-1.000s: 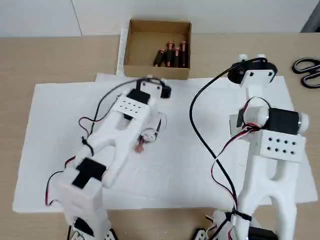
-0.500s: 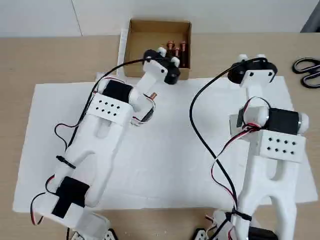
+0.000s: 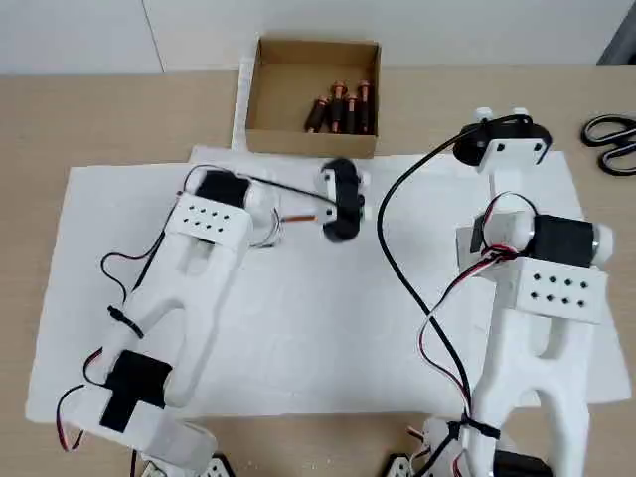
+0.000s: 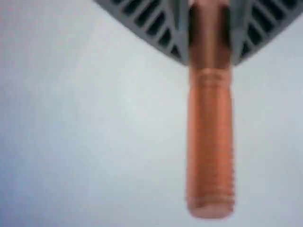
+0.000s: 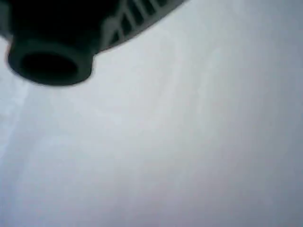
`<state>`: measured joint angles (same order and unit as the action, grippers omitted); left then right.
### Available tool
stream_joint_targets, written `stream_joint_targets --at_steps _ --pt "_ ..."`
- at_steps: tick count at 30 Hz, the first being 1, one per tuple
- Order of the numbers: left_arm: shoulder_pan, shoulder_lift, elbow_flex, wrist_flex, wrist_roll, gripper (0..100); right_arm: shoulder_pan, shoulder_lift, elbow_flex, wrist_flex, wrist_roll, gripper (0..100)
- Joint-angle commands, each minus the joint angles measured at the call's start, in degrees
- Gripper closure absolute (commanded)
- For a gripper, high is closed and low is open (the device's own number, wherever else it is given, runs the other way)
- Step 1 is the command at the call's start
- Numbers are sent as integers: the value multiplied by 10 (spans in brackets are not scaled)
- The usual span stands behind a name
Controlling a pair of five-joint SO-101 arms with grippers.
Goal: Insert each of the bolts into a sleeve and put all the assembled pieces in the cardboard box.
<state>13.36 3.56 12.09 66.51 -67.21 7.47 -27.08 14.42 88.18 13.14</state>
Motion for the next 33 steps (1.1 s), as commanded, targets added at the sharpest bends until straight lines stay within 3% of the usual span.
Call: stream_joint_targets --at_steps 1,10,13,20,26,29,33 --pt "-4 -36 44 -90 -35 994 0 -22 -3 -9 -7 994" --pt "-1 -36 130 -207 -67 994 0 -18 -2 -22 -7 994" --pt "-1 -36 134 -211 -67 985 -5 -17 -2 -25 -8 994" --pt "0 -36 132 -213 -66 863 -42 -17 -2 -25 -17 994" --pt "-4 -41 131 -213 -55 862 -42 -17 12 -47 -23 994" --pt "-5 -42 101 -210 45 862 -42 -17 33 -64 -23 995" --pt "-19 -42 38 -192 296 861 -42 -17 46 -72 -23 995"
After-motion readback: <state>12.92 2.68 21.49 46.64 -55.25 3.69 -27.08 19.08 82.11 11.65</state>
